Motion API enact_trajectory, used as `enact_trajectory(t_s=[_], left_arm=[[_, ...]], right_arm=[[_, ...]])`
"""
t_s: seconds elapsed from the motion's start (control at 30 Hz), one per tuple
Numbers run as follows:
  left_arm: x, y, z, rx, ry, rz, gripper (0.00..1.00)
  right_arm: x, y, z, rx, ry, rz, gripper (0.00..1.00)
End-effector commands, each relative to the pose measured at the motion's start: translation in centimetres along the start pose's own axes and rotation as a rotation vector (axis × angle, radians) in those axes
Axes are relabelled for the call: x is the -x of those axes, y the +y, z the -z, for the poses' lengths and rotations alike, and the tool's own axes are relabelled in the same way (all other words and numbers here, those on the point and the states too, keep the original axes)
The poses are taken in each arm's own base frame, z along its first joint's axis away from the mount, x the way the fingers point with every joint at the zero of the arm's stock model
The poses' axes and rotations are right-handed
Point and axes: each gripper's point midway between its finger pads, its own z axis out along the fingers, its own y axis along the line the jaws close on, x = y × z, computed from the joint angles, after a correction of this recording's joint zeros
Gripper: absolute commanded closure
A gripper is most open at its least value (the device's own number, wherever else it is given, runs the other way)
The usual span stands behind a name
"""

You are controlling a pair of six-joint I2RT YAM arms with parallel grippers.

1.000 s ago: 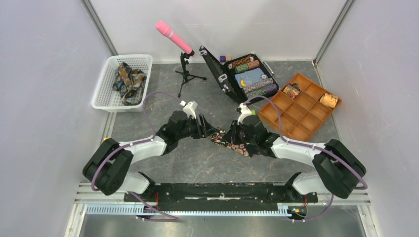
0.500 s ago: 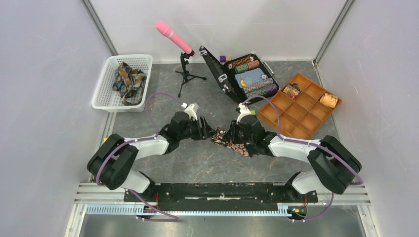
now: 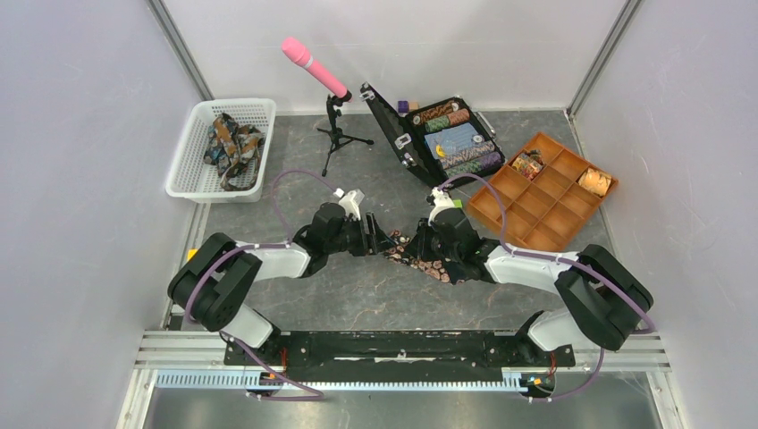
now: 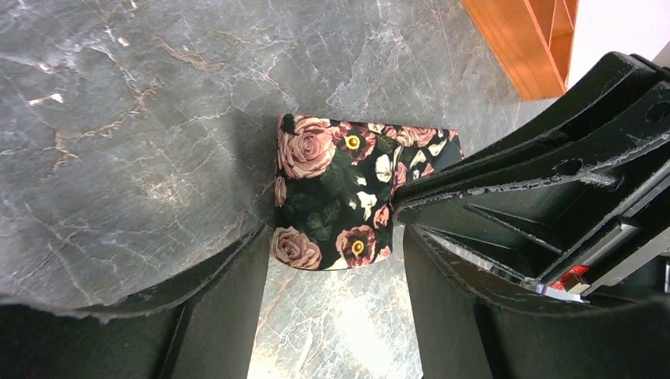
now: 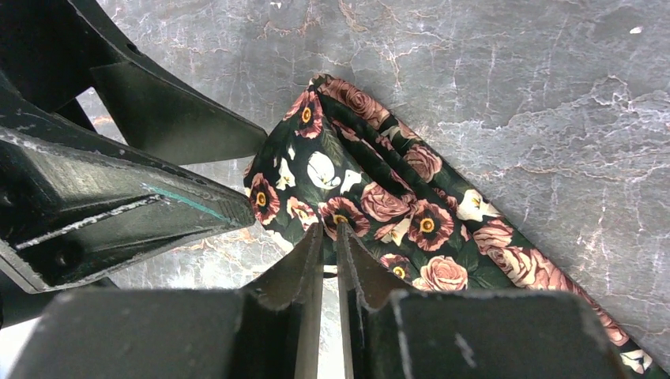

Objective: Roll the ties
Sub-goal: Roll the tie at the center of the board.

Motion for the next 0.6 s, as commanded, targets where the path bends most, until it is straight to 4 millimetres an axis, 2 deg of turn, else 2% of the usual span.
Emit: enact_trajectory(t_s=[0.0, 0.23, 0.57], left_arm=[[1.9, -2.1, -0.6, -0.098, -0.040, -0.048, 0.30], [1.6, -1.8, -1.2, -0.109, -0.033, -0.055, 0.22], [0.8, -1.3, -2.3, -0.127, -0.002, -0.065, 0.24]], right_arm=[[0.8, 0.2, 0.0, -0.017, -0.021, 0.009, 0.83], [0.5, -0.3, 0.1, -0.035, -0.011, 0.009, 0.84], [0.1, -0.4, 0.0, -0.039, 0.003, 0.010, 0.84]])
